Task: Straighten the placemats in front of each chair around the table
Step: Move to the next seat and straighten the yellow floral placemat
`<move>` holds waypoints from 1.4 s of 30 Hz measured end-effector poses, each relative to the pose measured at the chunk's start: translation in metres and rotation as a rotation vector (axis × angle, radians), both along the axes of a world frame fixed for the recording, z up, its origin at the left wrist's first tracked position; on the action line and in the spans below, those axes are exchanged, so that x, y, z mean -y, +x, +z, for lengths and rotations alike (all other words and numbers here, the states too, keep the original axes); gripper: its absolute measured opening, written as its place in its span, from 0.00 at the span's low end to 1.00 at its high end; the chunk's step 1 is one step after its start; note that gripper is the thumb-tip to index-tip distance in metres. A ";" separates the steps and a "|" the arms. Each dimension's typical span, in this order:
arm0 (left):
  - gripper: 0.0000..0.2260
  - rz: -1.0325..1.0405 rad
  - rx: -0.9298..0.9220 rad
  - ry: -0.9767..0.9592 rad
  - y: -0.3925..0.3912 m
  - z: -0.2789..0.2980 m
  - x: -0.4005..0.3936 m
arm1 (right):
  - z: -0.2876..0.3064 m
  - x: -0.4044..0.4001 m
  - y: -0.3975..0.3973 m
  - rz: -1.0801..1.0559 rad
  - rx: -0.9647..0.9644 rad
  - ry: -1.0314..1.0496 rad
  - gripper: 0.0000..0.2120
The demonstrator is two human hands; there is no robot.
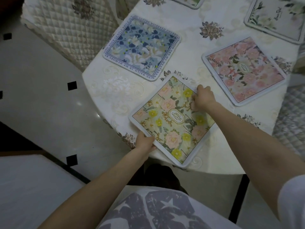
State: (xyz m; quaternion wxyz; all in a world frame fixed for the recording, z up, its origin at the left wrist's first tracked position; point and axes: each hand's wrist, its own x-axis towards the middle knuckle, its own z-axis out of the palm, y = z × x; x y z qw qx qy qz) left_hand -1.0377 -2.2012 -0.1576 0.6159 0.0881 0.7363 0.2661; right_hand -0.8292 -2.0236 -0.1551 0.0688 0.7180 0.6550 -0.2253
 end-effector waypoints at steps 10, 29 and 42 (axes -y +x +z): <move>0.10 -0.302 -0.203 0.281 -0.044 0.027 -0.075 | 0.018 0.035 0.035 -0.445 -0.290 0.076 0.07; 0.12 -0.808 -0.443 0.382 -0.081 -0.002 -0.136 | -0.015 0.138 -0.005 -0.901 -0.408 0.001 0.17; 0.04 -0.714 -0.626 0.580 -0.084 -0.015 -0.134 | -0.009 0.148 -0.006 -0.599 -0.275 0.020 0.12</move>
